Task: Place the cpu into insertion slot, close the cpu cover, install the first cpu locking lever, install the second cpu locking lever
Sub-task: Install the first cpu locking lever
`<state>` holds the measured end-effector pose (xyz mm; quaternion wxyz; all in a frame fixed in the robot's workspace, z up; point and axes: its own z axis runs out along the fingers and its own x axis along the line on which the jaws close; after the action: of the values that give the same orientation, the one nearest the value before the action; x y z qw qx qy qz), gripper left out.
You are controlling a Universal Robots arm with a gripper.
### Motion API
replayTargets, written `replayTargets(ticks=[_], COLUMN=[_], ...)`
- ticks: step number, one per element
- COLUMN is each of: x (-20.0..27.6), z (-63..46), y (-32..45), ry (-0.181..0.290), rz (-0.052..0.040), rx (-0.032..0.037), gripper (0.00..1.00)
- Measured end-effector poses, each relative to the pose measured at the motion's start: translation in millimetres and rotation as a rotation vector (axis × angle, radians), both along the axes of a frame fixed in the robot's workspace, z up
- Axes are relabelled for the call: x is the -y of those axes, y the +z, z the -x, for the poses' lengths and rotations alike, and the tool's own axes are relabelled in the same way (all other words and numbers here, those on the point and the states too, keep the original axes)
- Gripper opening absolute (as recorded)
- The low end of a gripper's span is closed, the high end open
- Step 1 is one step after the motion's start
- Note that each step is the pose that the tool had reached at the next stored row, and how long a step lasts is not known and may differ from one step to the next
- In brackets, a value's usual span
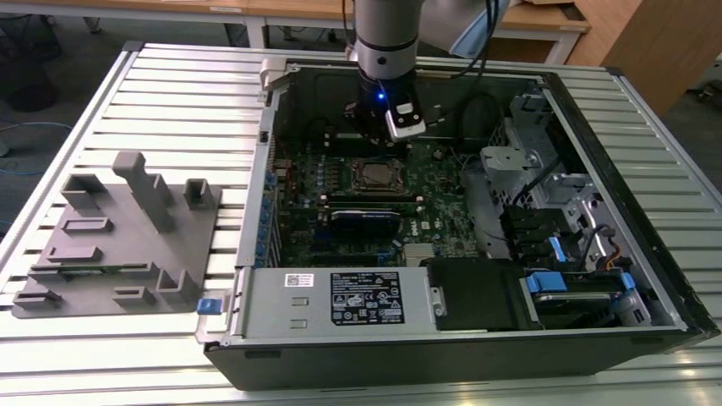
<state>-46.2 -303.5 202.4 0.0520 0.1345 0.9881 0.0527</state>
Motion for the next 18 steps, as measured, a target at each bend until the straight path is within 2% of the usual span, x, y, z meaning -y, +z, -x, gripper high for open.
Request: replayTargets(ticks=[6, 18], x=[0.2, 0.6], z=[1.7, 5.1], y=[-0.8, -2.1], ry=[0.0, 0.0], rz=[0.0002, 0.0002], rx=[0.0153, 0.0229], gripper=[0.11, 0.11])
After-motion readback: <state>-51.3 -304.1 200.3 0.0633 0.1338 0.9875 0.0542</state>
